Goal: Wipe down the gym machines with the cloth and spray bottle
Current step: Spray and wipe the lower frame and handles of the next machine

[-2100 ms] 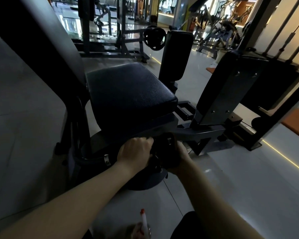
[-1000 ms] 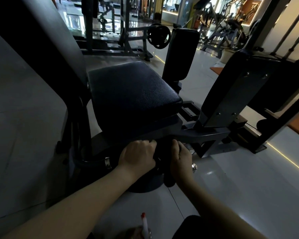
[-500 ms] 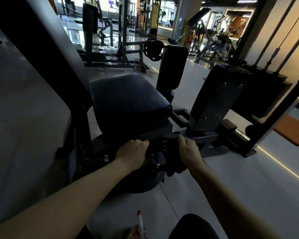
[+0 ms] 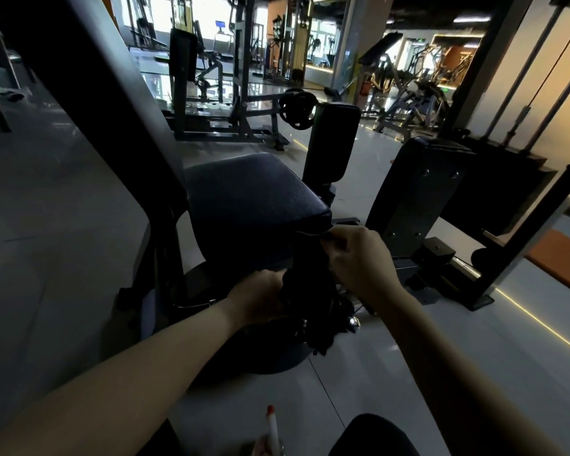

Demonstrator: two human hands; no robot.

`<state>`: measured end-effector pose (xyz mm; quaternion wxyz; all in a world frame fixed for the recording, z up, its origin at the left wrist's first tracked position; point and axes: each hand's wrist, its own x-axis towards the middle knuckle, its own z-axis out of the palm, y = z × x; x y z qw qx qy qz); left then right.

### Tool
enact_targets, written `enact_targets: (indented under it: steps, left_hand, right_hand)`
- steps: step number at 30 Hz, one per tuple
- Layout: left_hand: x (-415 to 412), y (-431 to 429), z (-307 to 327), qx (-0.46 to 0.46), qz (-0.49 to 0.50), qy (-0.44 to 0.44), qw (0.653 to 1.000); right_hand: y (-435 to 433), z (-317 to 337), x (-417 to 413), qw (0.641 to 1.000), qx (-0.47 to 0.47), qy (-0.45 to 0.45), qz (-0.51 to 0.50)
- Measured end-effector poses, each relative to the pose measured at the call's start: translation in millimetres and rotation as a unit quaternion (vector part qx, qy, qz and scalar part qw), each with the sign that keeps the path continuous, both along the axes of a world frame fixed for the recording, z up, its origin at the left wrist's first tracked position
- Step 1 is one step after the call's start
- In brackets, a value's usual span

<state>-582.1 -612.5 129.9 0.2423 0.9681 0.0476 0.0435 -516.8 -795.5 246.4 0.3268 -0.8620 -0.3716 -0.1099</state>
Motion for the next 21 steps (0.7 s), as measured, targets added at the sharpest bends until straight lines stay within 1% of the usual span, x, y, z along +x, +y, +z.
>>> enact_targets:
  steps: [1, 2, 3, 4, 5, 6, 7, 8, 9, 10, 11, 12, 13, 14, 16, 19, 21]
  left_hand:
    - [0.7, 2.2, 1.7, -0.024, 0.013, -0.020, 0.999]
    - [0.8, 4.4, 3.7, -0.048, 0.022, -0.032, 0.998]
    - [-0.8, 5.1, 8.3, -0.086, 0.033, -0.037, 0.995]
    - [-1.5, 4.8, 12.3, -0.130, 0.044, -0.039, 0.990]
    - [-4.6, 2.5, 18.2, -0.160, 0.053, -0.050, 0.984]
    - [-8.6, 2.1, 21.1, -0.184, 0.081, -0.067, 0.977]
    - [-14.6, 0.9, 24.6, -0.187, 0.122, -0.098, 0.970]
    - [-22.6, -1.6, 26.8, -0.171, 0.171, -0.142, 0.960]
    - [-32.7, -6.4, 30.2, -0.146, 0.201, -0.198, 0.948]
    - [-41.6, -11.8, 31.0, -0.121, 0.200, -0.253, 0.939]
    - [-47.9, -18.5, 30.5, -0.090, 0.169, -0.297, 0.936]
    - [-50.1, -24.4, 26.8, -0.046, 0.123, -0.322, 0.938]
    - [-49.0, -31.0, 21.5, -0.001, 0.076, -0.324, 0.943]
    - [-44.3, -37.0, 13.2, 0.045, 0.040, -0.308, 0.949]
    - [-28.4, -46.0, -5.2, 0.137, 0.015, -0.268, 0.954]
    - [-2.2, -58.9, -25.4, 0.239, 0.063, -0.210, 0.946]
    - [11.6, -60.9, -25.1, 0.258, 0.086, -0.229, 0.934]
  right_hand:
    - [3.2, -1.1, 2.4, 1.000, -0.005, 0.025, -0.018]
    - [6.6, -4.0, 5.9, 0.996, 0.018, 0.087, -0.029]
    - [9.8, -6.7, 7.6, 0.983, 0.072, 0.166, -0.029]
    - [13.1, -9.5, 8.7, 0.962, 0.129, 0.239, -0.032]
    - [16.1, -12.9, 9.2, 0.944, 0.169, 0.282, -0.035]
    - [20.0, -19.7, 10.8, 0.939, 0.183, 0.290, -0.035]
    - [24.3, -28.0, 13.0, 0.945, 0.175, 0.276, -0.028]
    - [27.6, -37.5, 15.0, 0.956, 0.151, 0.252, -0.016]
    - [30.1, -49.4, 19.3, 0.968, 0.103, 0.229, 0.003]
    - [31.6, -60.7, 22.6, 0.975, 0.042, 0.218, 0.029]
    - [31.6, -68.2, 25.6, 0.976, -0.020, 0.208, 0.059]
    - [32.2, -74.5, 30.4, 0.973, -0.073, 0.202, 0.082]
    - [33.3, -76.9, 35.2, 0.970, -0.105, 0.201, 0.091]
    - [36.1, -77.2, 40.2, 0.968, -0.117, 0.203, 0.091]
    - [44.7, -78.7, 52.2, 0.968, -0.121, 0.204, 0.079]
    - [54.5, -81.4, 63.2, 0.956, -0.087, 0.278, 0.046]
    - [57.3, -86.6, 65.5, 0.947, -0.038, 0.320, 0.018]
